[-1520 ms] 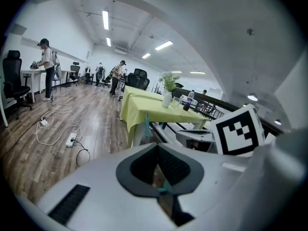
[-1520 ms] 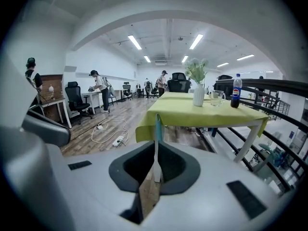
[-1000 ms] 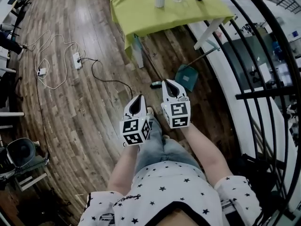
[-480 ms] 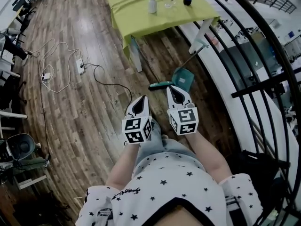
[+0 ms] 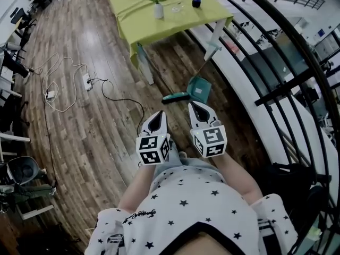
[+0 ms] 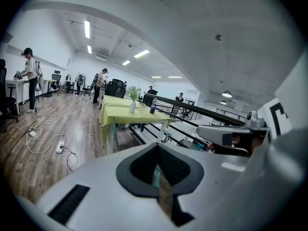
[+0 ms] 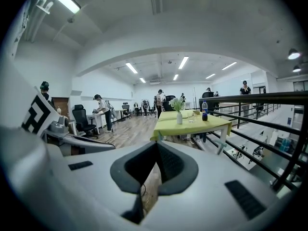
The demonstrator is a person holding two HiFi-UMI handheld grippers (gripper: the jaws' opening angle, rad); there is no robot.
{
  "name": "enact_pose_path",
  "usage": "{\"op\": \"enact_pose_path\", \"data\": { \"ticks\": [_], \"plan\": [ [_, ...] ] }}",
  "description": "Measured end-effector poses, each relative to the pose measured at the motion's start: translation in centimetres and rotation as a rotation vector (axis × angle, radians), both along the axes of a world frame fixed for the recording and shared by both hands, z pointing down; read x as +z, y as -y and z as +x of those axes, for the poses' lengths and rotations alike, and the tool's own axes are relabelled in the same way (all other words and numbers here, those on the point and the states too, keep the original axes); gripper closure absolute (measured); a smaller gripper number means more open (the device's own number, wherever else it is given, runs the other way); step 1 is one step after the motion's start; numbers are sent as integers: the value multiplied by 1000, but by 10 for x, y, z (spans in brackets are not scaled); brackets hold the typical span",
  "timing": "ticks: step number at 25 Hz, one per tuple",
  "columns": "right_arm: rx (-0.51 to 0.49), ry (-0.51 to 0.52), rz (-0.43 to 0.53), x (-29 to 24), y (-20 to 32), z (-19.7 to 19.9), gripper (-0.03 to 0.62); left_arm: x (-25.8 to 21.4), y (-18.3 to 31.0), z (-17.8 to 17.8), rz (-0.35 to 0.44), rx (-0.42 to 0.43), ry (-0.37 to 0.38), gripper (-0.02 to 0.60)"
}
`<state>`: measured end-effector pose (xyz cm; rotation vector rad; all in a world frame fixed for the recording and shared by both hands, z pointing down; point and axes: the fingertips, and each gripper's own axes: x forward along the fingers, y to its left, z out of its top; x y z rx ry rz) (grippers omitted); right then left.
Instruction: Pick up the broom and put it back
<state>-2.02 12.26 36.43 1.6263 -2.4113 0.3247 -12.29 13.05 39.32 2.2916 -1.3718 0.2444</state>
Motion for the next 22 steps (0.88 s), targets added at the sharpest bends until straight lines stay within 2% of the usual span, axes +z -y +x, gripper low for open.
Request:
{"op": "enact_pose_path", "data": {
  "ticks": [11,22],
  "plan": [
    [25,27,1,-8,-21,14,600,-11,-15,14,19,54,6,571],
    [78,28,31,-11,-20,16,602,-12,-10,8,33,51,0,571]
  ]
}}
